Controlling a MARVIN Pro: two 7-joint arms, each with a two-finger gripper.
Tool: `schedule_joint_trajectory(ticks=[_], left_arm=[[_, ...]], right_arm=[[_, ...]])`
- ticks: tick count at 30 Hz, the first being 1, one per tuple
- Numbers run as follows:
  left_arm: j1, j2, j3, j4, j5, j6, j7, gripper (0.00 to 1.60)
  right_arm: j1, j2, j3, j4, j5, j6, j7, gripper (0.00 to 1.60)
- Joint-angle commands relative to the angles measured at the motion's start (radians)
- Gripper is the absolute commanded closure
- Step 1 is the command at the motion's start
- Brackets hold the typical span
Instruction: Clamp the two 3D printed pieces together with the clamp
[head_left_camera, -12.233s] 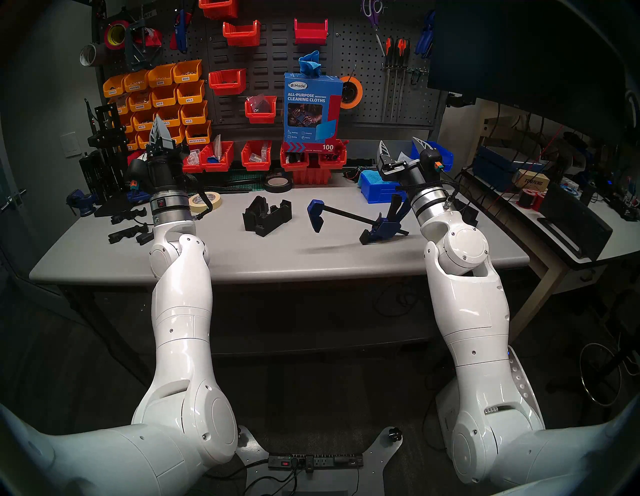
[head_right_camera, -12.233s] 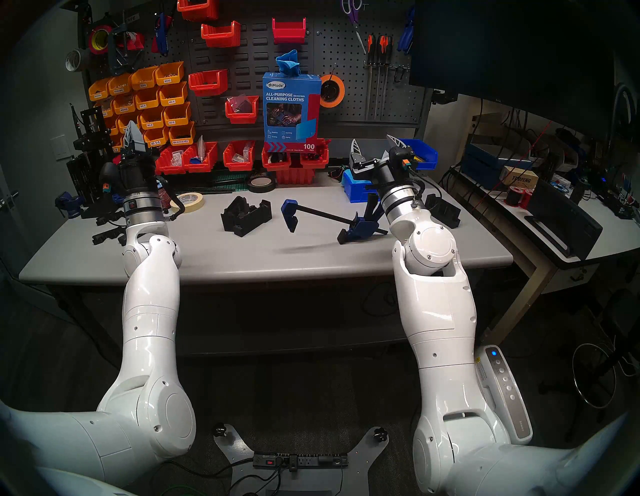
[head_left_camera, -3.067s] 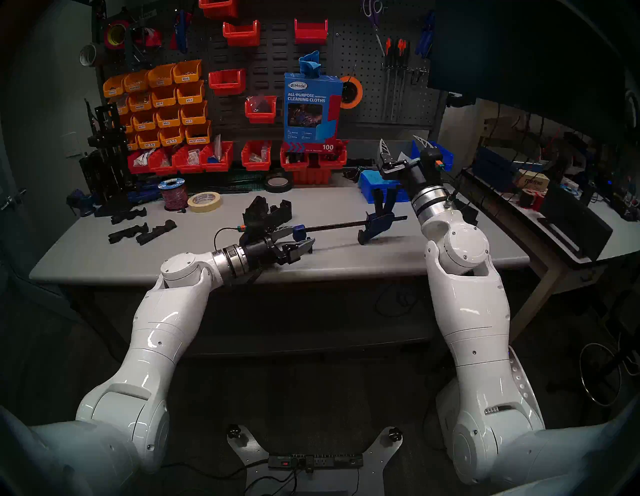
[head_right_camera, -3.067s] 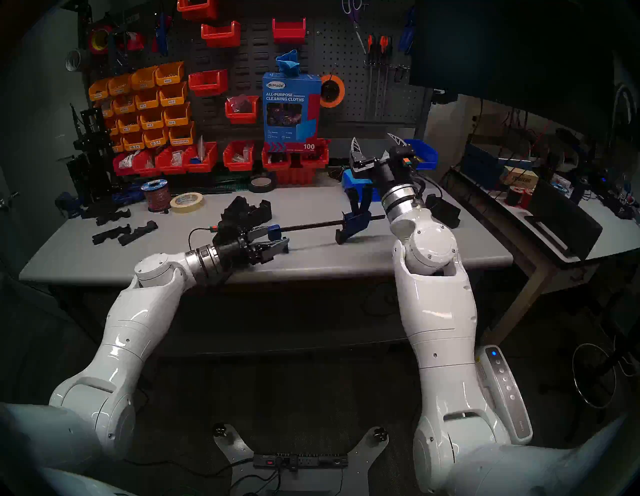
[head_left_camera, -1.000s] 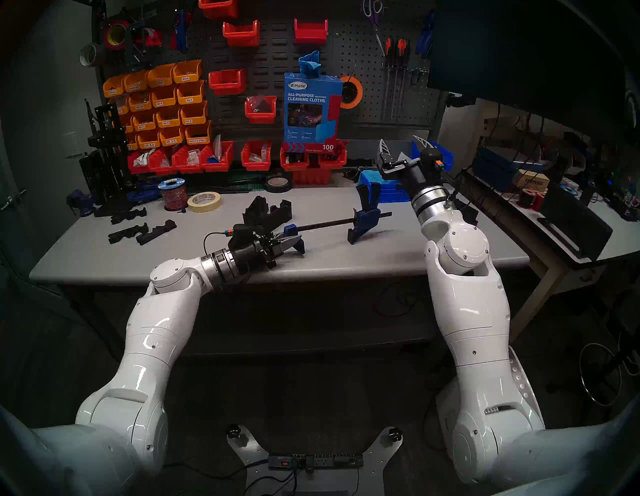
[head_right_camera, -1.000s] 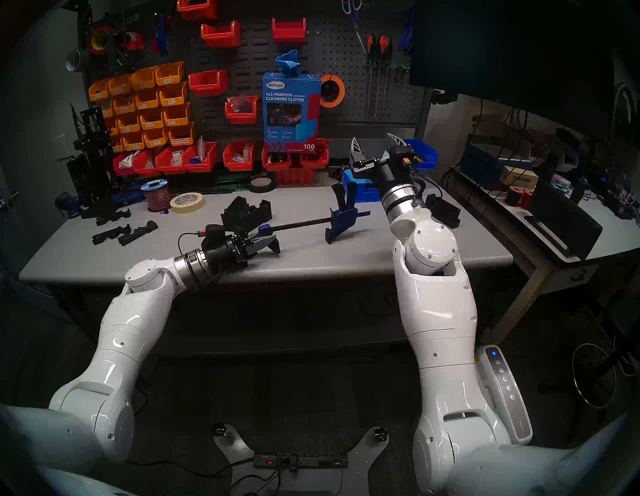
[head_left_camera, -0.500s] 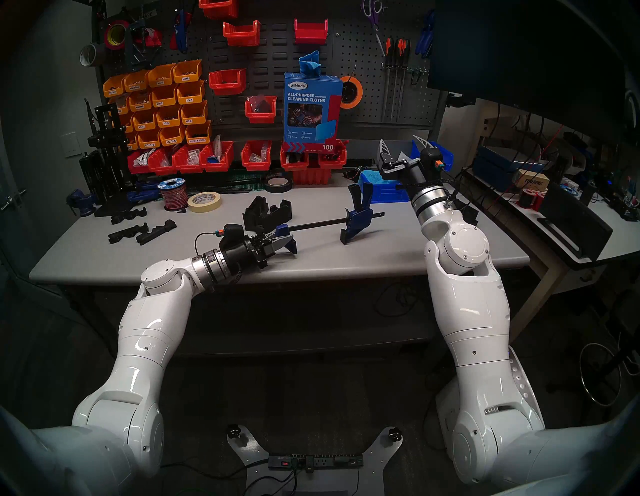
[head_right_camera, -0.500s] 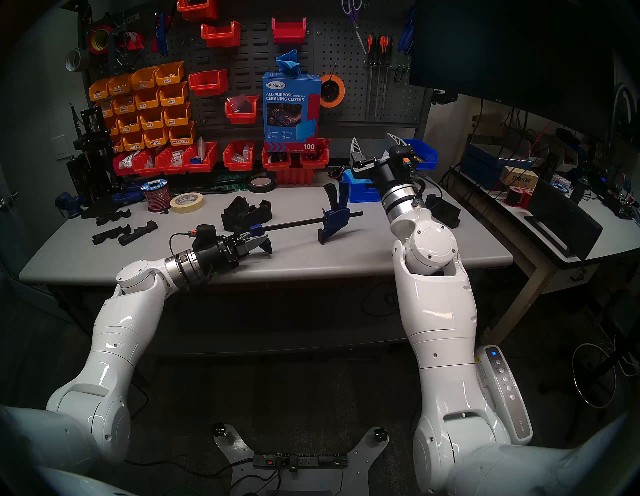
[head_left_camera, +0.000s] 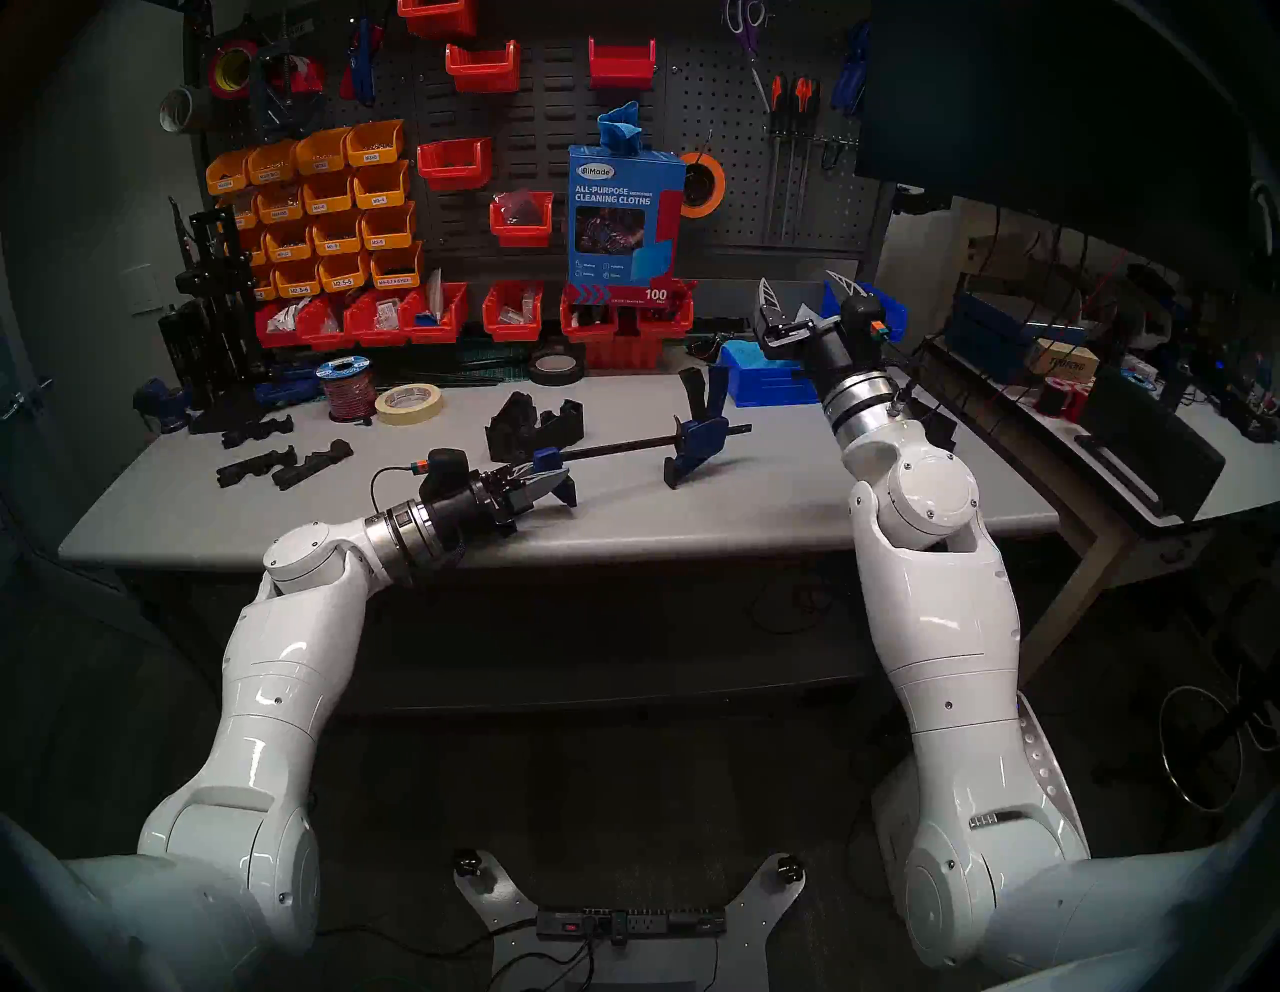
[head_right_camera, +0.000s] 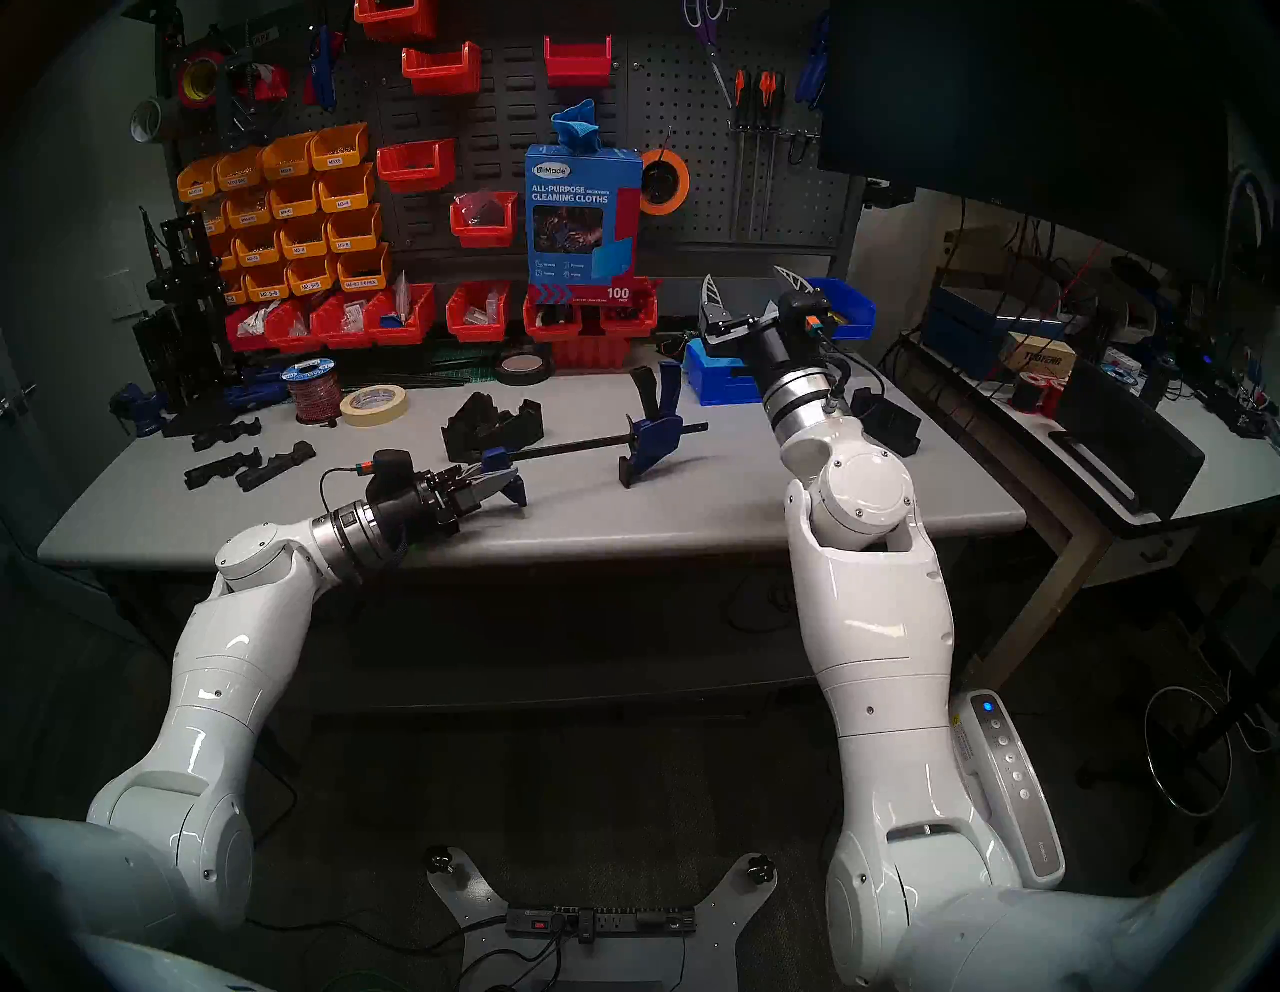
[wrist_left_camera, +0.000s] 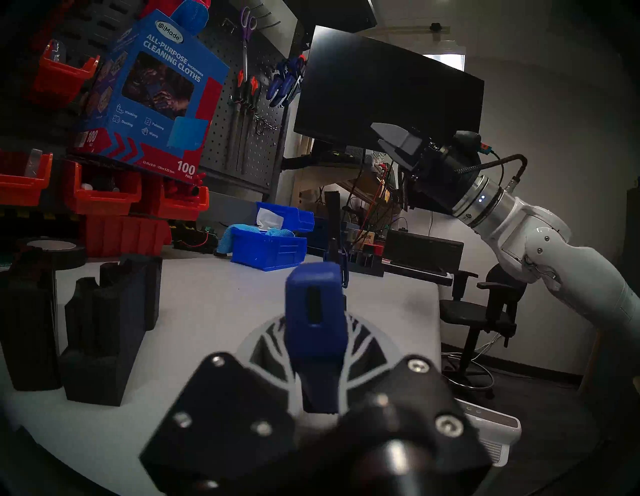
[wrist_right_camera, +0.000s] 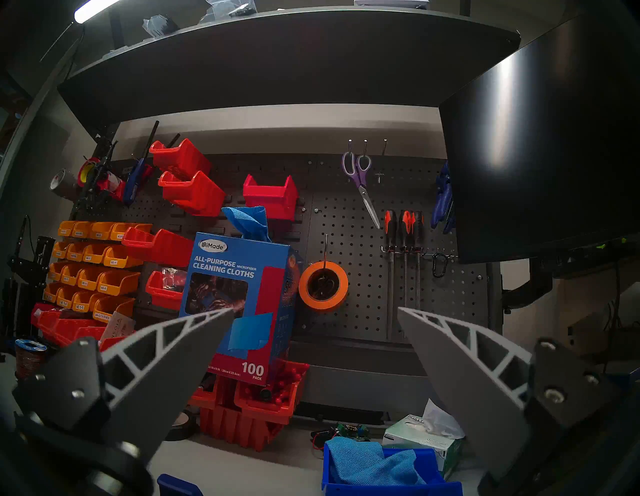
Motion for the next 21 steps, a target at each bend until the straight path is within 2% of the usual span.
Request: schedule_joint_trajectory(ticks=[1, 21], left_arm=[[-0.02, 0.01, -0.031, -0.029, -0.028, 0.004, -0.012, 1.6], [0.007, 0.032, -0.086, -0.044, -0.036, 0.026, -0.051, 1.6]], right_arm=[[0.029, 0.0, -0.001, -0.035, -0.002, -0.007, 0.001, 0.0], [0.029, 0.0, -0.002, -0.035, -0.002, -0.007, 0.001, 0.0]])
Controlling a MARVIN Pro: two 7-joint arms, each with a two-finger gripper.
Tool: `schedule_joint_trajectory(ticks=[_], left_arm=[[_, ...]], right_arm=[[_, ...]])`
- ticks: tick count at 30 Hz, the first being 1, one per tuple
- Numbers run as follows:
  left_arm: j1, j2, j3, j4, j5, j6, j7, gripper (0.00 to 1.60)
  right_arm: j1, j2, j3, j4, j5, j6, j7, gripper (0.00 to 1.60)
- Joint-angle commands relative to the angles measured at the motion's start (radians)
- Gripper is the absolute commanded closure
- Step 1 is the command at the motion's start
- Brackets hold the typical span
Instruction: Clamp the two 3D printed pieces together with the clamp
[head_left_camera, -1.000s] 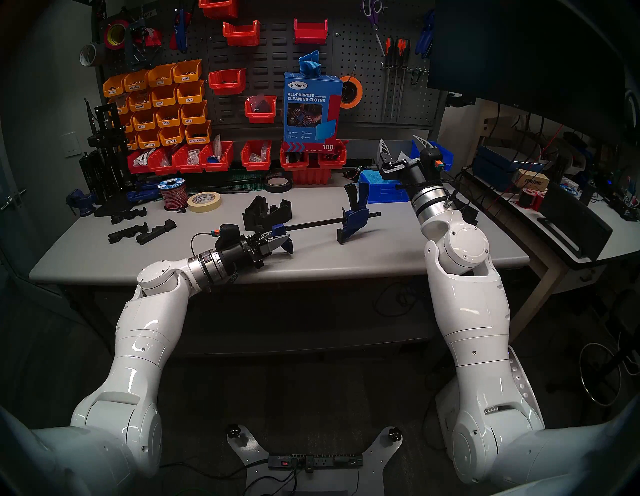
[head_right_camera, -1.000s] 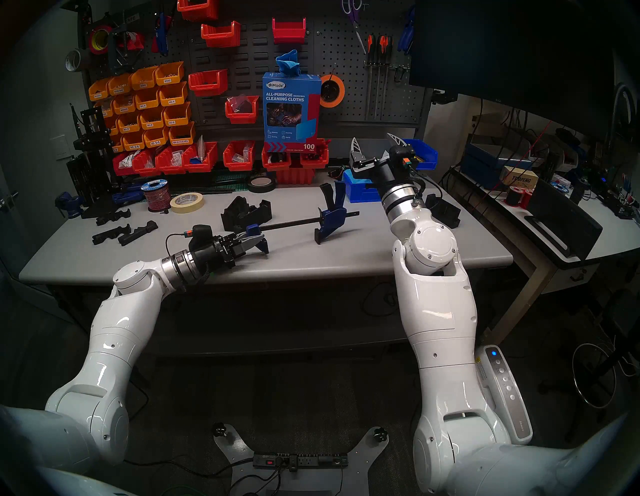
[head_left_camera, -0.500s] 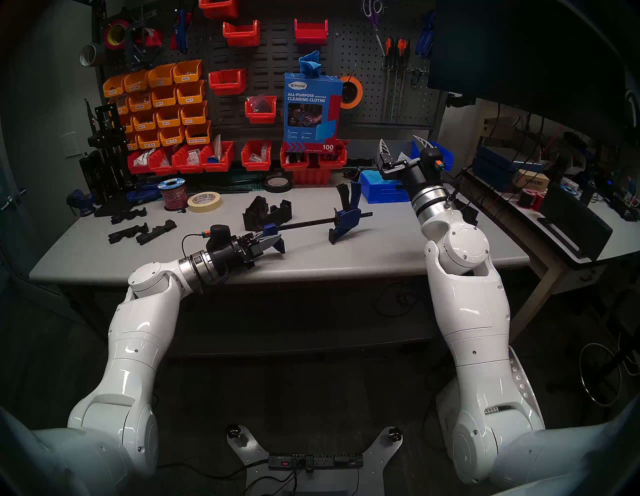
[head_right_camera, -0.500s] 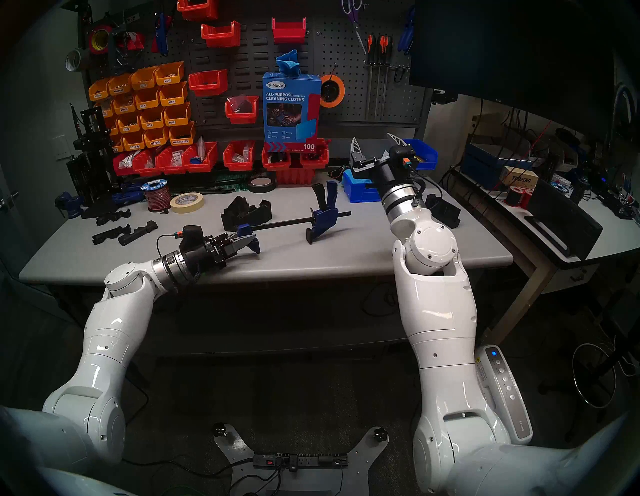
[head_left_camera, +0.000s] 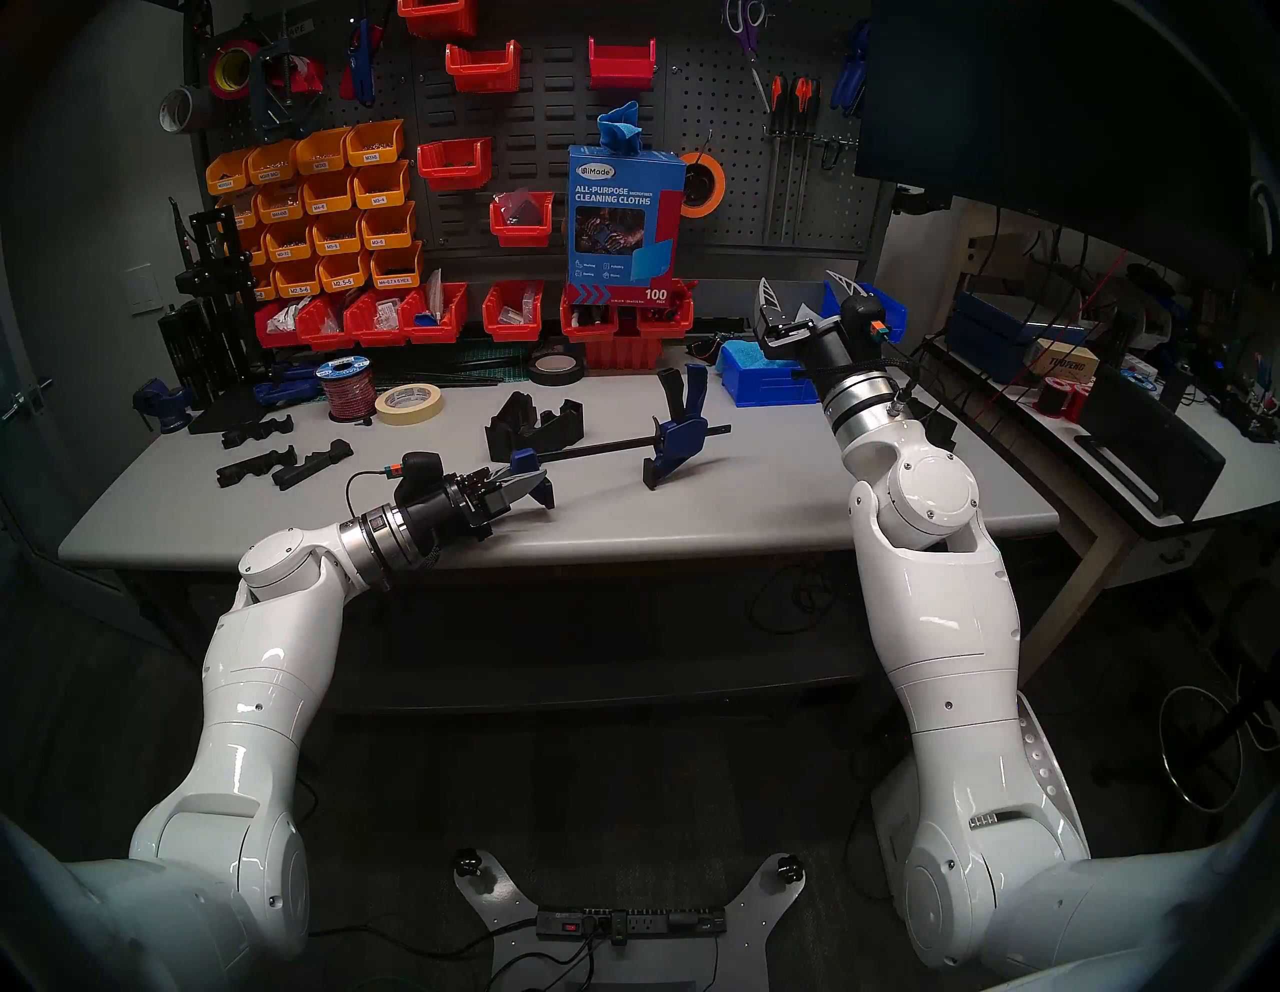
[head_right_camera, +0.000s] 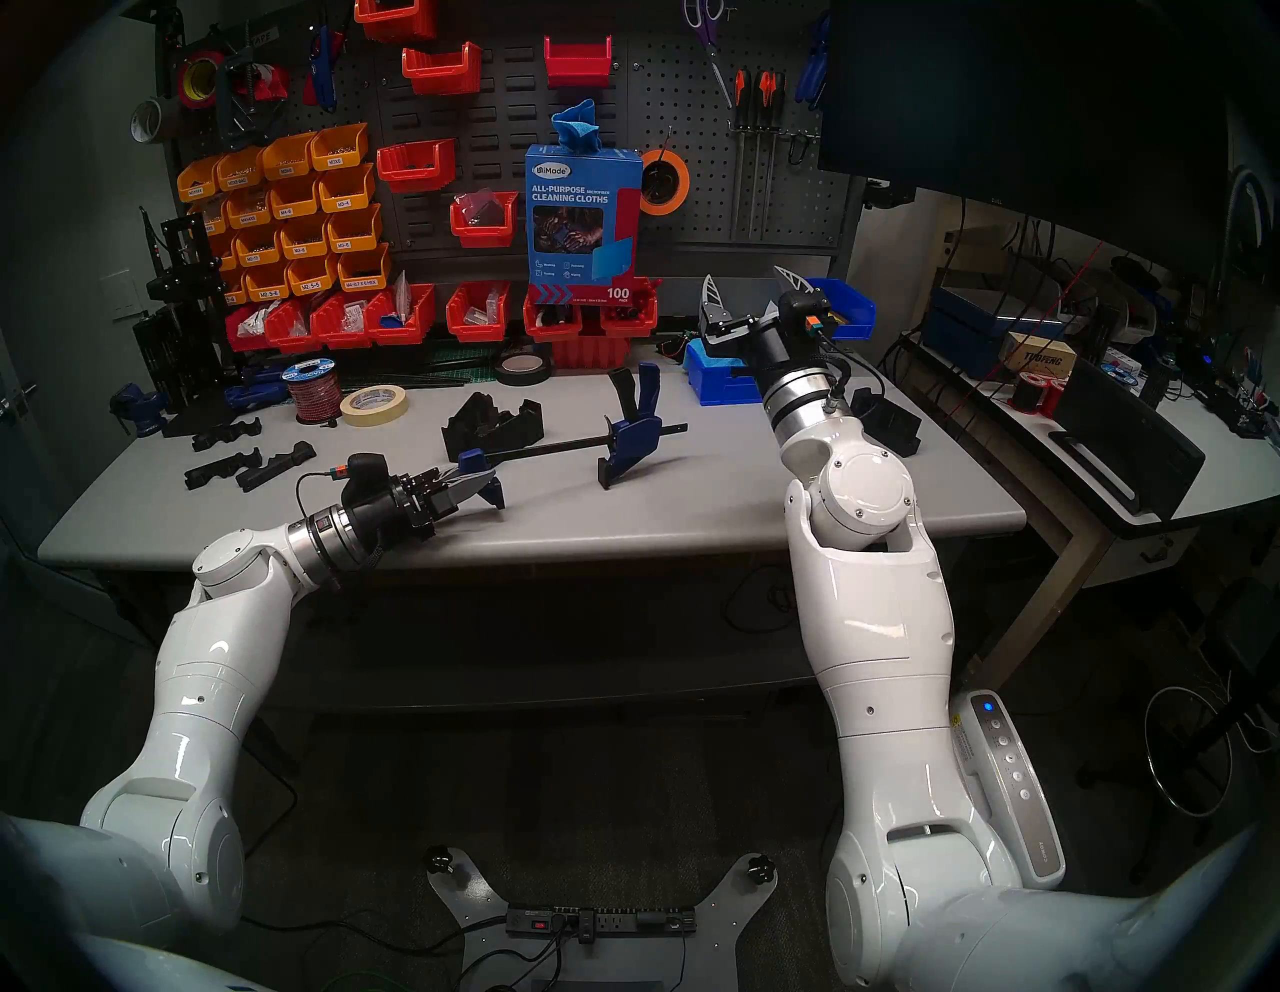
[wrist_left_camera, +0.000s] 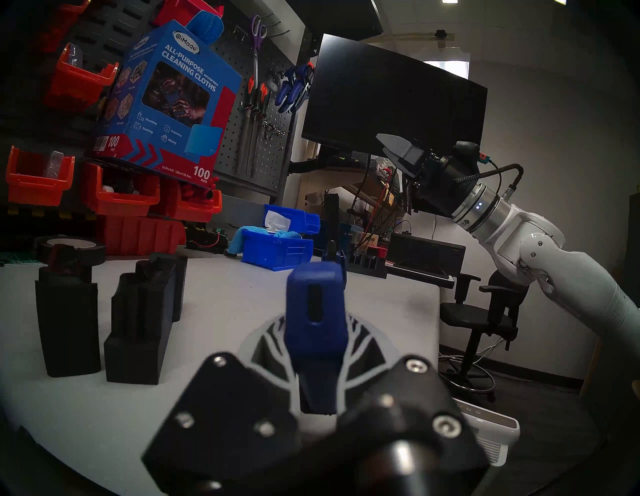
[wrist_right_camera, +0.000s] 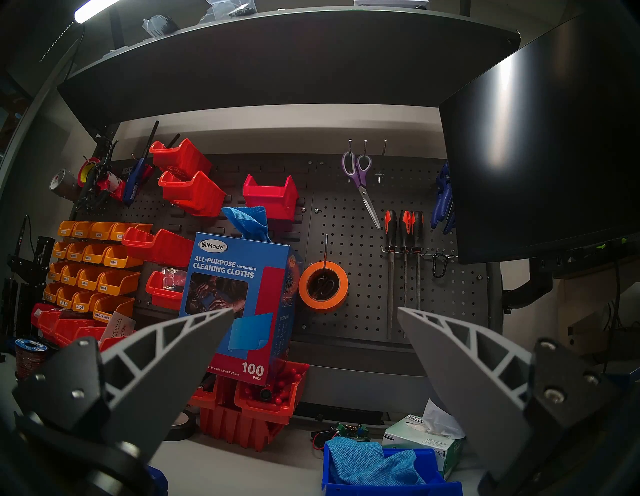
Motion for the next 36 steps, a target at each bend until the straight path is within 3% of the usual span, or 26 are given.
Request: schedule_joint_trajectory(ticks=[1, 36], left_arm=[[-0.019, 0.01, -0.031, -0.031, -0.03, 0.001, -0.016, 1.6], [-0.042, 0.046, -0.109, 0.061, -0.047, -0.024, -0.112, 1.6]], right_arm=[[0.029, 0.0, -0.001, -0.035, -0.002, -0.007, 0.001, 0.0], [0.029, 0.0, -0.001, -0.034, -0.002, -0.007, 0.001, 0.0]])
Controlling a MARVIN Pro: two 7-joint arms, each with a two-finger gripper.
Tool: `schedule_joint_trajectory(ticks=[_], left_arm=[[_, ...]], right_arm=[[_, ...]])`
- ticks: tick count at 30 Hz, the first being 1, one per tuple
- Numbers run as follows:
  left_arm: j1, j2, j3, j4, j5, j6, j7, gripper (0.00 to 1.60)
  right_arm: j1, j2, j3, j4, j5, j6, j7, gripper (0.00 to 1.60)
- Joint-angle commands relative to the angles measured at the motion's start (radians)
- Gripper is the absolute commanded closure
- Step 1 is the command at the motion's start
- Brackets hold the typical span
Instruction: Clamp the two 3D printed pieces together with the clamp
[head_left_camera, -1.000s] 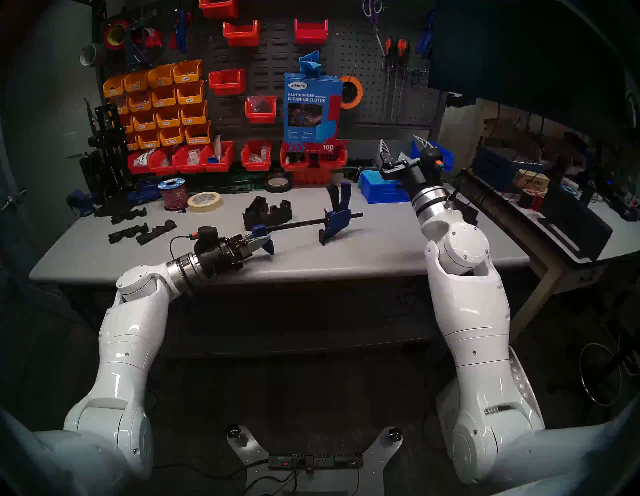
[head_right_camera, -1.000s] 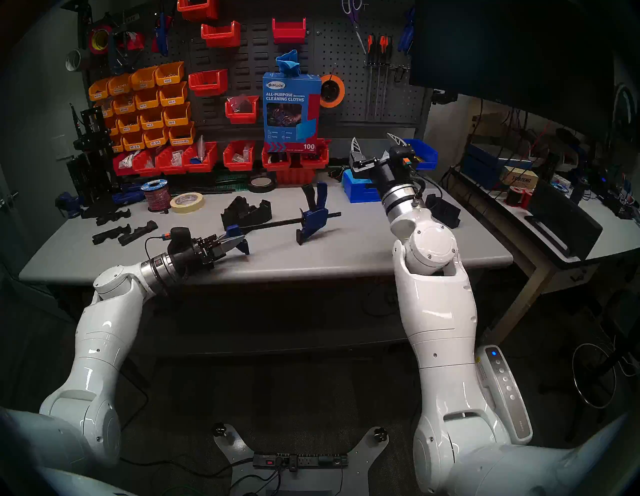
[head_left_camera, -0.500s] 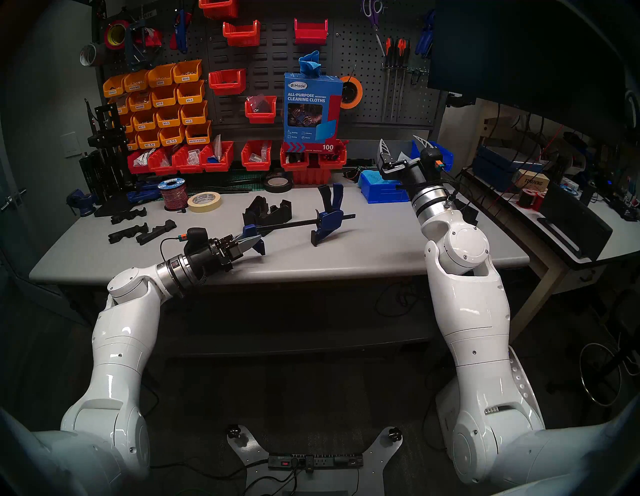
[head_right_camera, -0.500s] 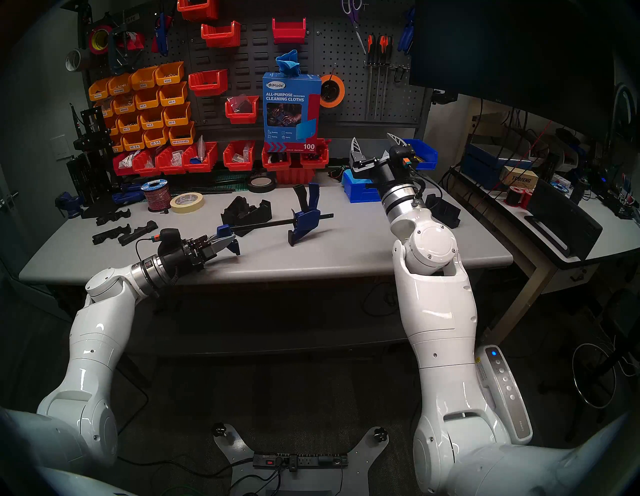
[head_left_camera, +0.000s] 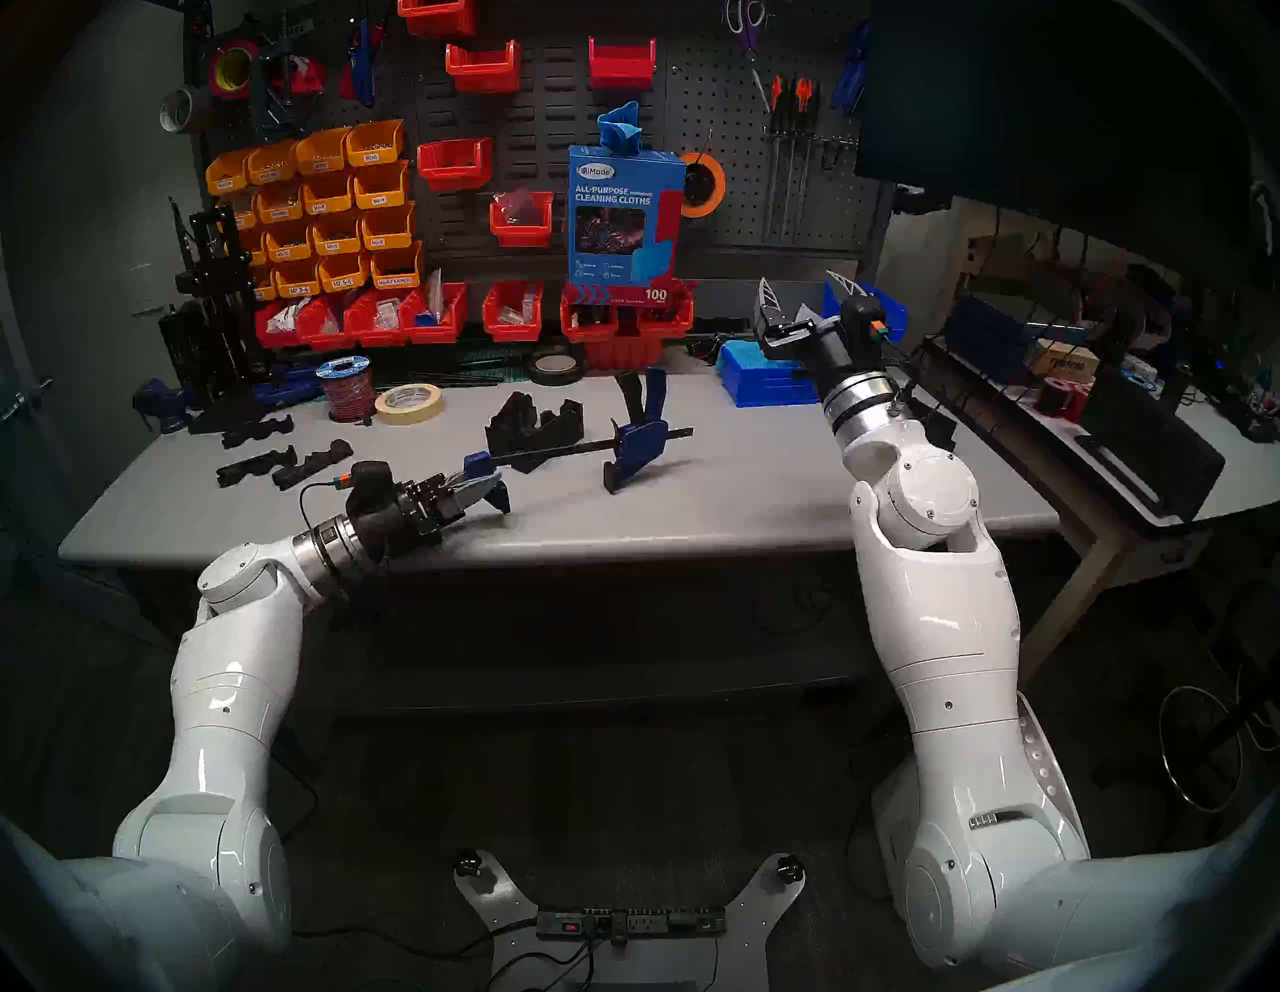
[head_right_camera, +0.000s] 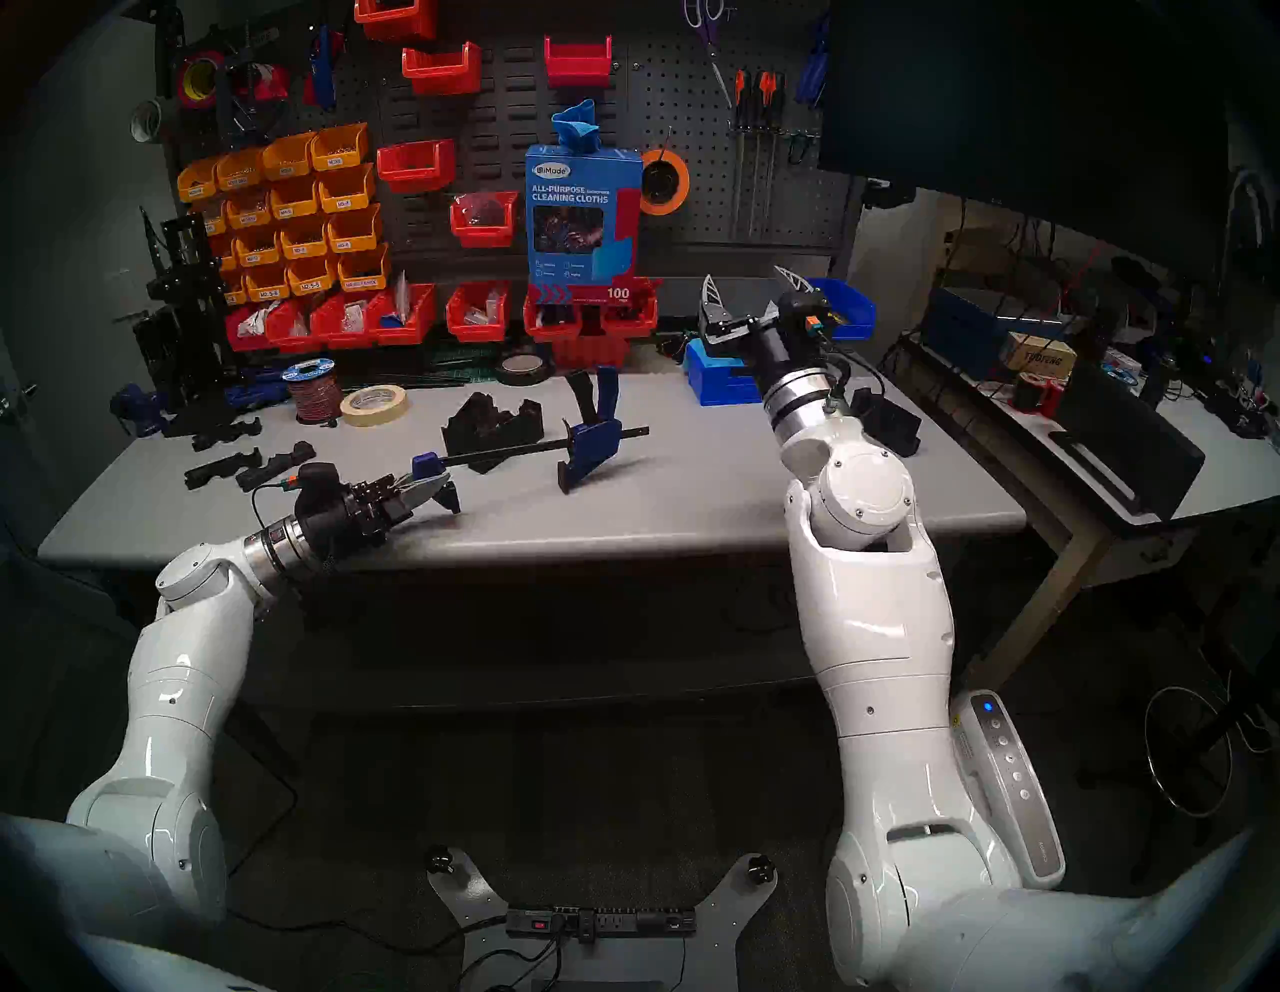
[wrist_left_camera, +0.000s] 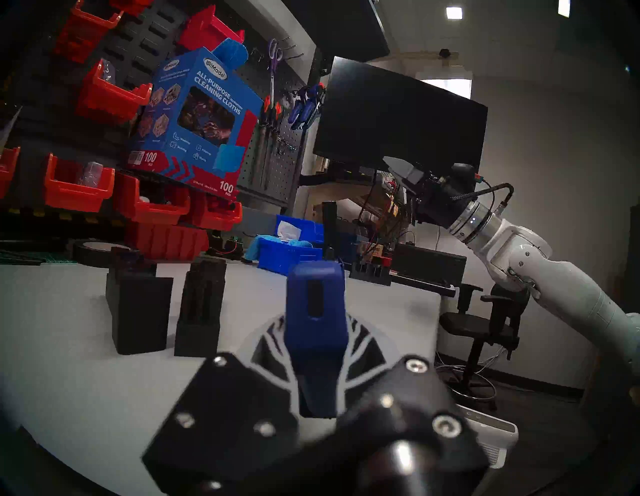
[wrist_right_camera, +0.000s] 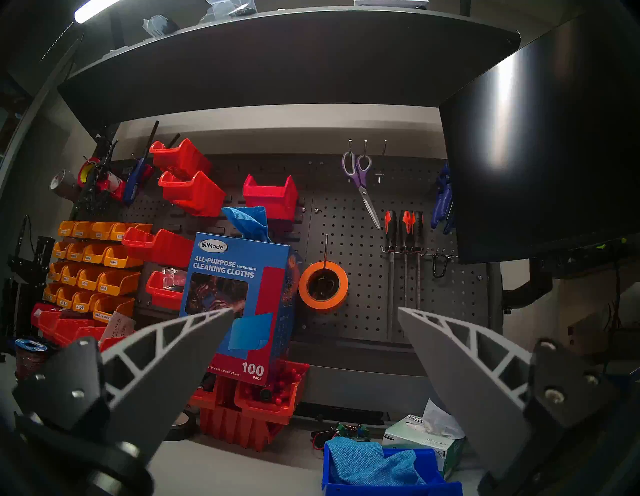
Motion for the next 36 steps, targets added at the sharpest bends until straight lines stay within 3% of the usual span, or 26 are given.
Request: schedule_joint_trajectory(ticks=[1, 36], left_arm=[[-0.046, 0.006, -0.018, -0.009, -0.024, -0.006, -0.015, 1.6], [-0.055, 0.002, -0.026, 0.004, -0.017, -0.011, -0.031, 1.6]], right_arm=[[0.029, 0.0, -0.001, -0.035, -0.002, -0.007, 0.001, 0.0], [0.029, 0.0, -0.001, -0.035, -0.002, -0.007, 0.001, 0.0]])
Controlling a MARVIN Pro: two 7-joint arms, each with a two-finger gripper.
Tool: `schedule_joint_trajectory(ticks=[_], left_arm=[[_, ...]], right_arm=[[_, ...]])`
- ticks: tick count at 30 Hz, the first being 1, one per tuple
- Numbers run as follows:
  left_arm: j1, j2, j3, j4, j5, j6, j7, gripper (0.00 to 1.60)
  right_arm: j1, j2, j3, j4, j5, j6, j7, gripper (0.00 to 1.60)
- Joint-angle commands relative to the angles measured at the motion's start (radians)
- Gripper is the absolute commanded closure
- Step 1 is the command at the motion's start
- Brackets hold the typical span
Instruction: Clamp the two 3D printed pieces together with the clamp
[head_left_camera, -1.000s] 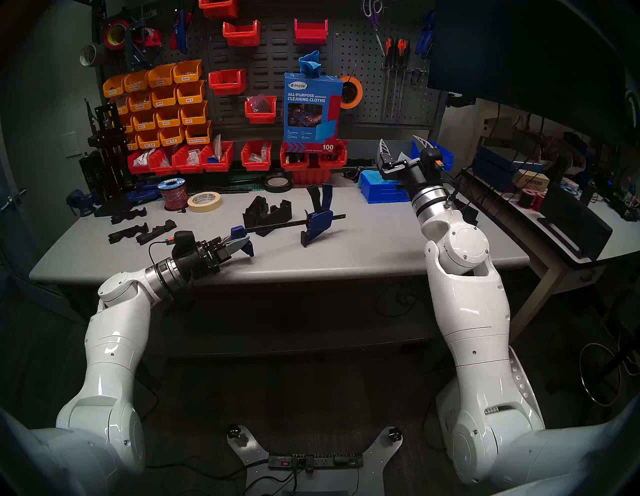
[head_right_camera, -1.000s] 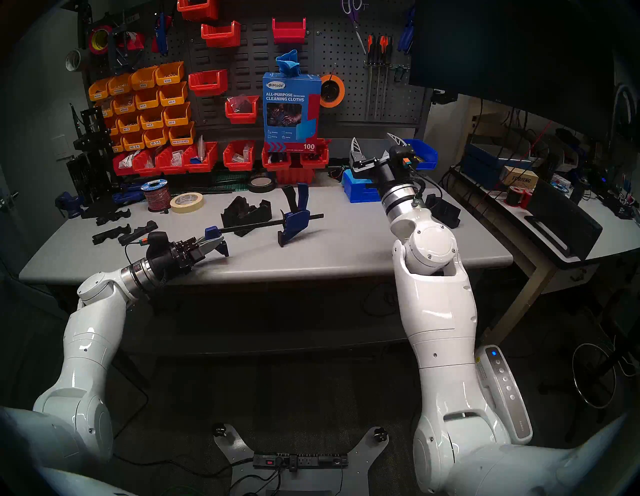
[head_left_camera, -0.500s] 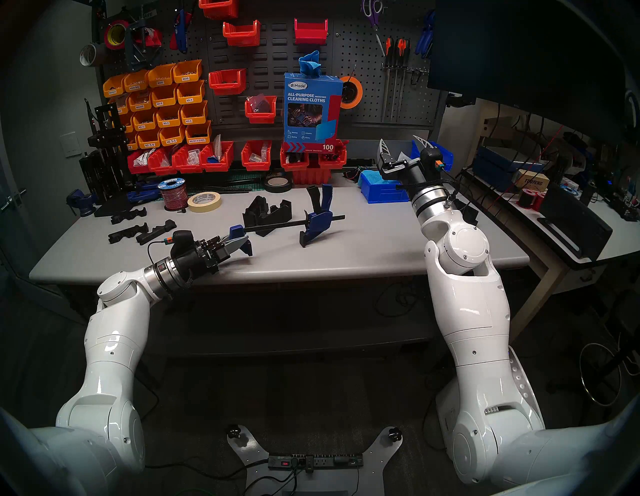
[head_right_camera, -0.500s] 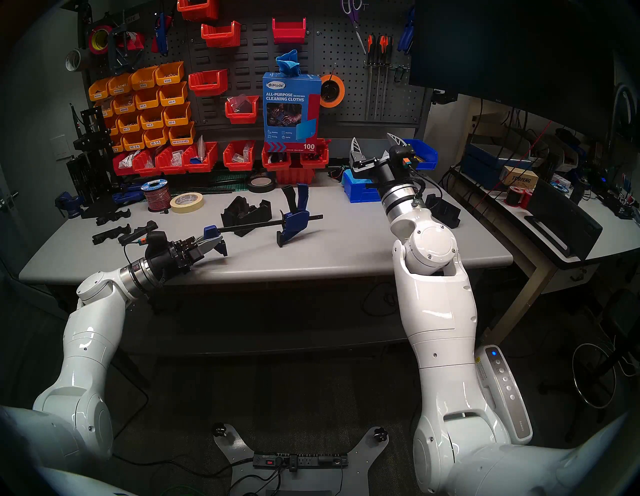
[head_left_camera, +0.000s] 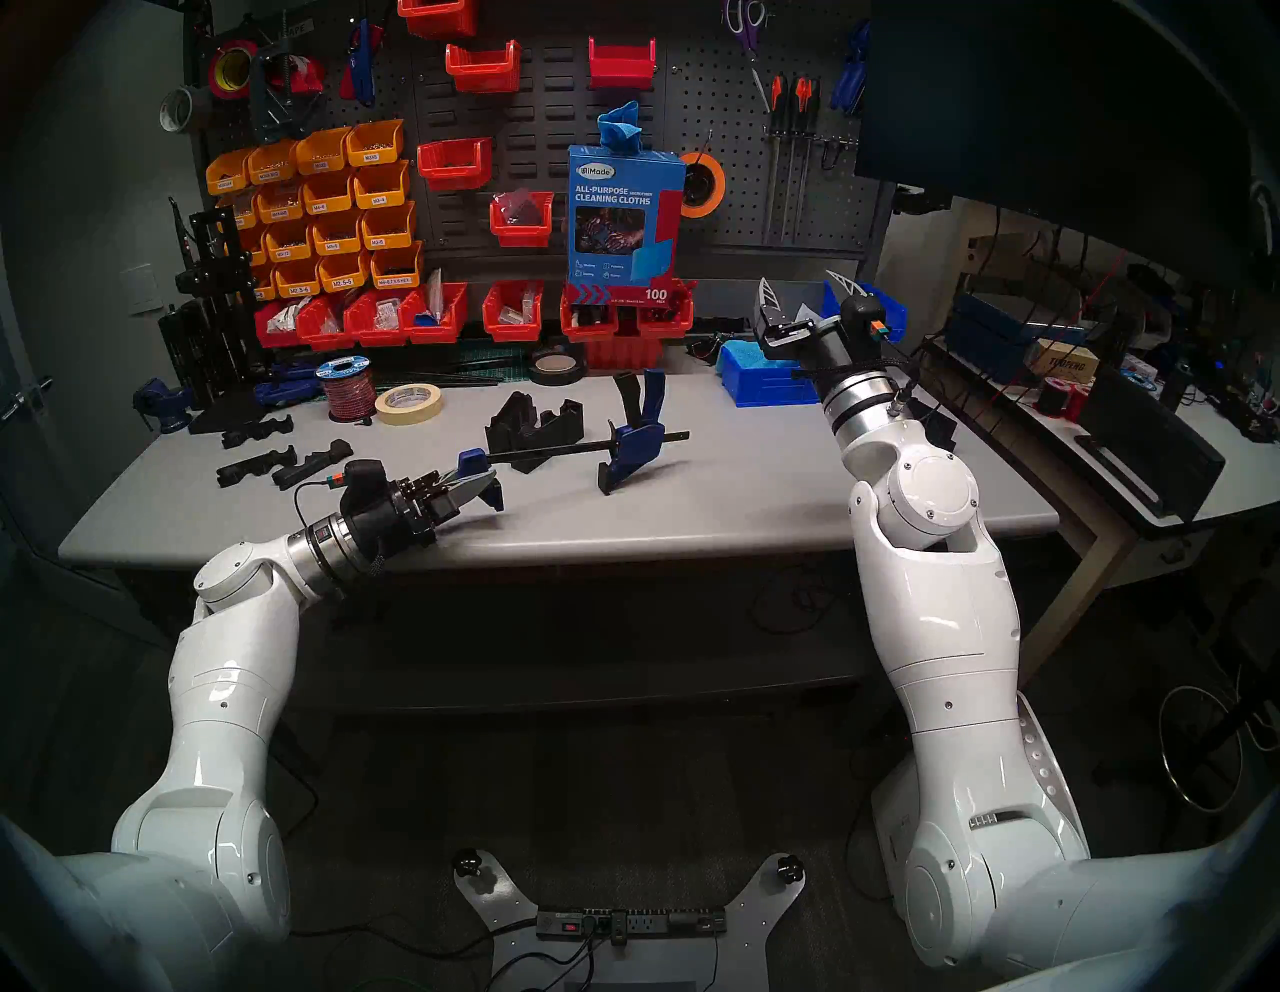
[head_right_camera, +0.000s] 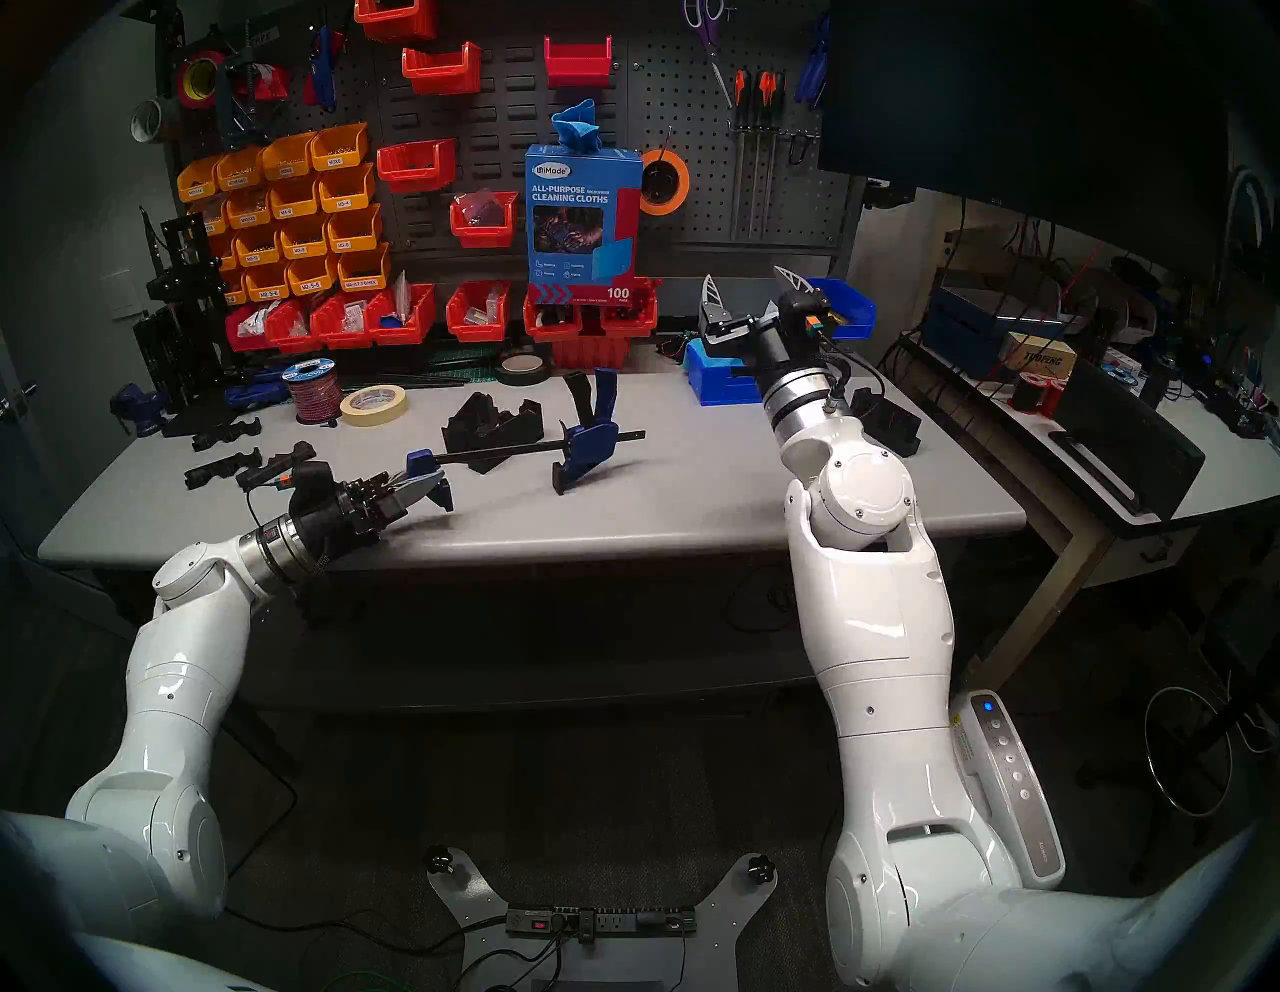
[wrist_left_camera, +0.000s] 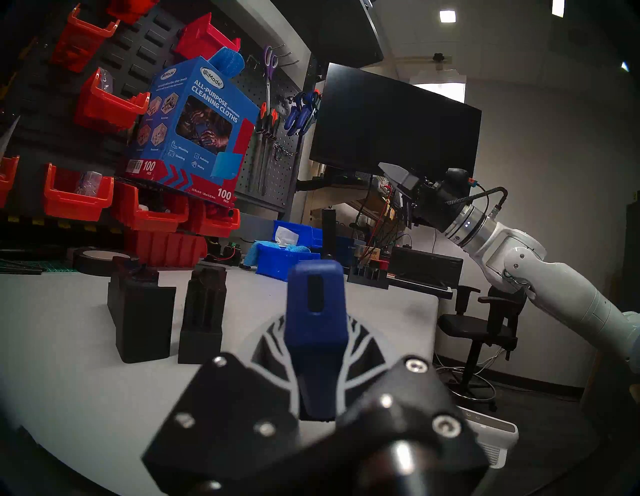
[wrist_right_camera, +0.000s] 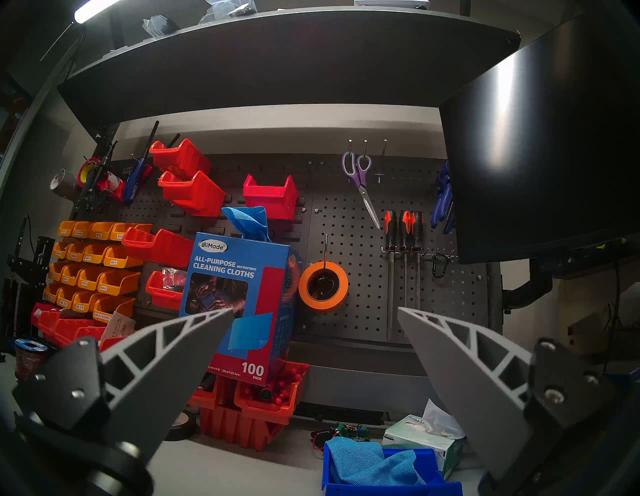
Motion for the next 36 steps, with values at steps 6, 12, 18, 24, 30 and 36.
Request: schedule_joint_trajectory(ticks=[6, 12, 18, 24, 30, 36], left_arm=[[-0.039, 0.001, -0.013, -0.018, -0.018, 0.003, -0.004, 1.6], [-0.039, 0.001, -0.014, -0.018, -0.018, 0.003, -0.004, 1.6], [-0.039, 0.001, -0.014, -0.018, -0.017, 0.002, -0.004, 1.6], [-0.039, 0.001, -0.014, -0.017, -0.016, 0.002, -0.005, 1.6], [-0.039, 0.001, -0.014, -0.017, -0.016, 0.002, -0.005, 1.6], [-0.04, 0.0, -0.015, -0.017, -0.016, 0.002, -0.005, 1.6]], right_arm=[[0.029, 0.0, -0.001, -0.035, -0.002, -0.007, 0.001, 0.0], [0.037, -0.001, -0.002, -0.025, -0.001, -0.008, 0.001, 0.0], [0.065, 0.002, -0.013, -0.01, 0.004, -0.025, 0.021, 0.0], [0.089, -0.016, -0.034, -0.011, 0.037, -0.029, 0.055, 0.0], [0.089, -0.035, -0.059, -0.018, 0.066, -0.023, 0.082, 0.0], [0.077, -0.048, -0.066, -0.031, 0.111, -0.016, 0.112, 0.0]])
